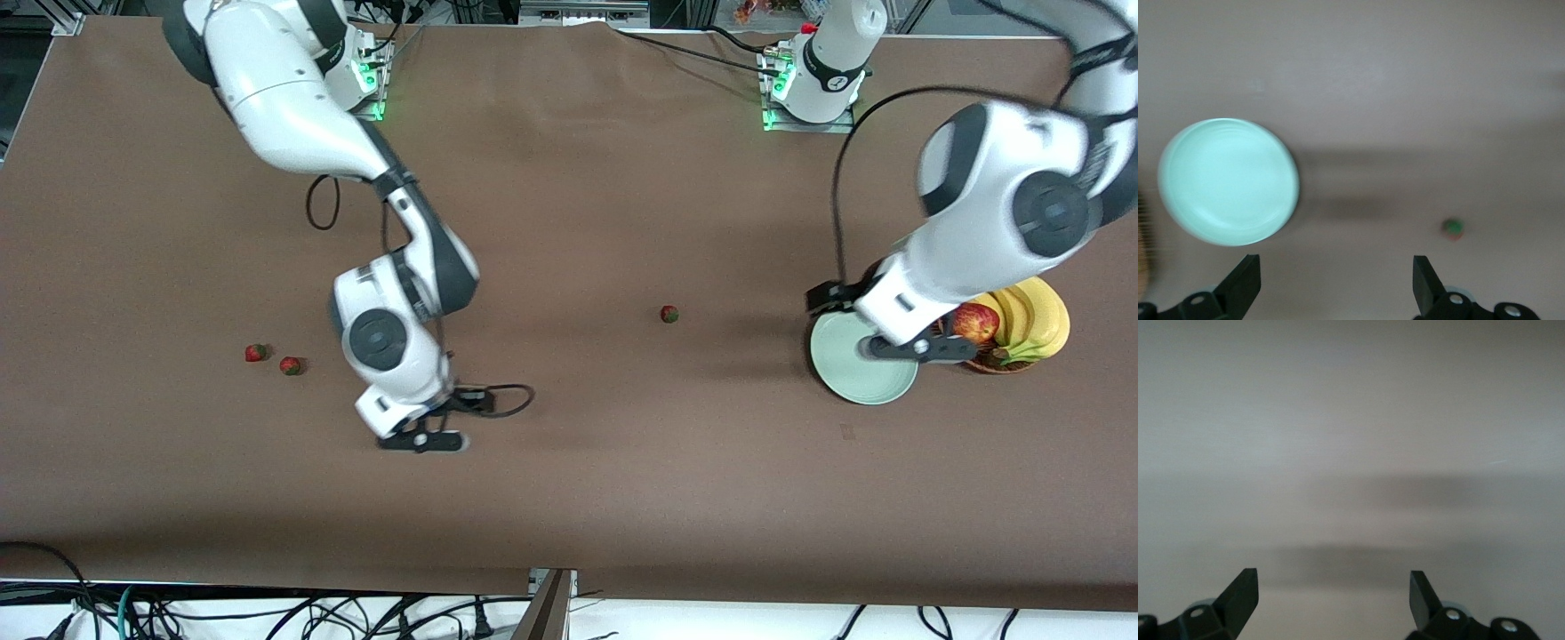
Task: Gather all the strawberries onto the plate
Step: 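Grasp the mid-table strawberry with the left gripper while the right gripper grasps another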
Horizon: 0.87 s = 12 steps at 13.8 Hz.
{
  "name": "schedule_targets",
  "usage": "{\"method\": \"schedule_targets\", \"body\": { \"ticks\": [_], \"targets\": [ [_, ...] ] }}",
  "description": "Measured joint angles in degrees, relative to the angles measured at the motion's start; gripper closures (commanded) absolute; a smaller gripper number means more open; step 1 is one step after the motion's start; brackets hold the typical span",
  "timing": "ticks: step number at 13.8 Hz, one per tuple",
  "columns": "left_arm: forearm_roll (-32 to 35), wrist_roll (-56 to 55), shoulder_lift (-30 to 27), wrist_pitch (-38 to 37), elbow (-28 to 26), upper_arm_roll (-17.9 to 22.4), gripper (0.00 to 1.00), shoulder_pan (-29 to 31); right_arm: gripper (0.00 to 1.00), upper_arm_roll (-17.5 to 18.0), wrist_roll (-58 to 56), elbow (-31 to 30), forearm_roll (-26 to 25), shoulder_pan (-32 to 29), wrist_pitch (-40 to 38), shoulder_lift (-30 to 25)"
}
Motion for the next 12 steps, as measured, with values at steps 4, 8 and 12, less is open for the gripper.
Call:
{"method": "schedule_targets", "body": {
  "ticks": [4, 8, 12],
  "targets": [
    [0.0, -12.3, 6.7, 20.2, -6.7, -0.1, 0.00, -7.4, 0.00, -0.6, -10.8, 0.1, -0.1, -6.5, -8.3, -0.7],
    [0.0, -15.1, 8.3, 33.9, -16.7, -0.1, 0.00, -10.9, 0.00, -5.1, -24.2, -0.2, -0.1, -11.3, -14.3, -1.1],
    [0.0, -17.2, 8.7, 34.7, -20.3, -0.1, 0.00, -13.1, 0.00, -6.0, -29.4, -3.1, 0.3, -16.6, -13.8, -1.0]
  ]
}}
